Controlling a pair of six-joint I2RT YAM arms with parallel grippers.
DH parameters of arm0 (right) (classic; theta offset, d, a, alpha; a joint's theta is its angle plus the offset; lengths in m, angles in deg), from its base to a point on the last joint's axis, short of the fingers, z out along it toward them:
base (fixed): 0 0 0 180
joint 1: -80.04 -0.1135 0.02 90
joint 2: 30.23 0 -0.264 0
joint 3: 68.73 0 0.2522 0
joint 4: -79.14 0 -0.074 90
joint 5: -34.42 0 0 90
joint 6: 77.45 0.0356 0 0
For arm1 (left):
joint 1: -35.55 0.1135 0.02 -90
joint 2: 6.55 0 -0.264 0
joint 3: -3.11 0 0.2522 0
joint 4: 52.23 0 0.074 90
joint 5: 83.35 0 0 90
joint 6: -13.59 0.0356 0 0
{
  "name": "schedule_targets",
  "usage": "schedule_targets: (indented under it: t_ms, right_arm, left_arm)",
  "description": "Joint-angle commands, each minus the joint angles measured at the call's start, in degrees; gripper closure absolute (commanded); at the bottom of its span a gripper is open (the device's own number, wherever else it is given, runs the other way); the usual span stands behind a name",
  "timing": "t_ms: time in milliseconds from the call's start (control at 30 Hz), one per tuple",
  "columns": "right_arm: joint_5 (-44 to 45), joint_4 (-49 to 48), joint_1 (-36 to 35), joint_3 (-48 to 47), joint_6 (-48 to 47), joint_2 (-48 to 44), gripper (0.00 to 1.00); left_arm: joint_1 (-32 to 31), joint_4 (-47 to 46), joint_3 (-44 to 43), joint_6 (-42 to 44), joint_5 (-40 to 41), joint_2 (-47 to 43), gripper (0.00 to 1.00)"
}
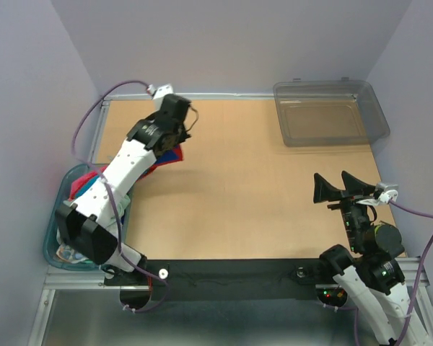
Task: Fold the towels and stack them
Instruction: Move the towel to the center of the board
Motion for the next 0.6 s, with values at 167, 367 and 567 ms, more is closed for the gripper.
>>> schedule_targets:
  t_ms: [167,367,567]
  right_arm:
    - [0.0,-1.0,-0.4,-2.6,-0.8,-0.2,0.0]
    - [-7.4,-0.8,-0.4,-5.9,-3.9,3.9,0.0]
    - [-13.1,3.3,-0.4,-13.9,-0.9,19.7,0.0]
  left_arm:
    - [-22.9,-6.5,-19.4,-1.8,0.3,14.7,0.98]
    - [-35.0,-18.6,-11.9,-1.0,-6.5,14.8,0.4]
    - [-33.3,-25.4,0.6,-2.4,-3.9,6.7,0.21]
